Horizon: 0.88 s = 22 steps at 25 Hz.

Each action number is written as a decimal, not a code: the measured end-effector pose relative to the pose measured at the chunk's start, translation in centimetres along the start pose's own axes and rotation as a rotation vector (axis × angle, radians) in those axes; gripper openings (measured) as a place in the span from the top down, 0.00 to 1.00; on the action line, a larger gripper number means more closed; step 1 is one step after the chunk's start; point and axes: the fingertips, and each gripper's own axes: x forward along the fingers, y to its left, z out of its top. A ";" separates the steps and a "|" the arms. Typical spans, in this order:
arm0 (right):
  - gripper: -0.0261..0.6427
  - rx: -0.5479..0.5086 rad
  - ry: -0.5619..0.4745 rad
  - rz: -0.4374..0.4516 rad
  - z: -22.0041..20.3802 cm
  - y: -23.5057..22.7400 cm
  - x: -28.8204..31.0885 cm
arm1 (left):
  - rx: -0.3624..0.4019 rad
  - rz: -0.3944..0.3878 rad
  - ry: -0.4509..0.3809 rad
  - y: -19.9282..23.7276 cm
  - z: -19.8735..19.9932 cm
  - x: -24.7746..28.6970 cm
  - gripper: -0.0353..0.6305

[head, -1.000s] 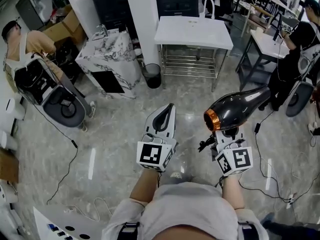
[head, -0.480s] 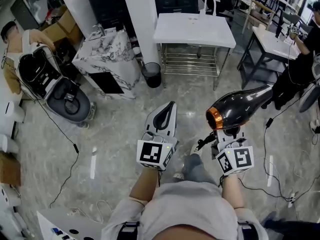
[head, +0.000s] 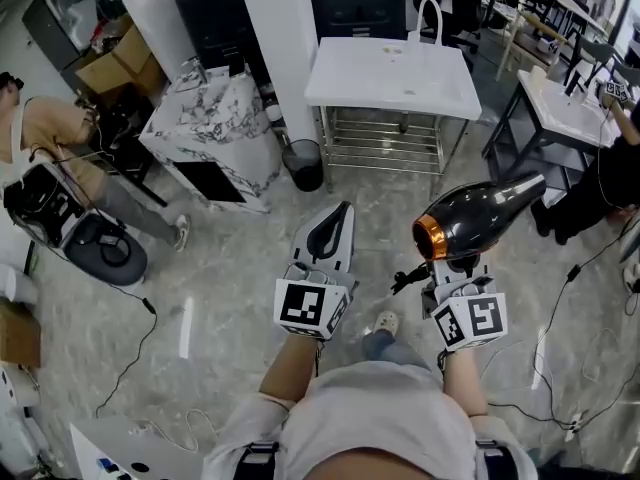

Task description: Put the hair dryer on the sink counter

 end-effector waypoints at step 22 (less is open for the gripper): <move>0.70 0.019 0.014 0.097 -1.4 -12.7 13.0 | 0.008 0.096 0.012 2.2 -3.2 16.5 0.93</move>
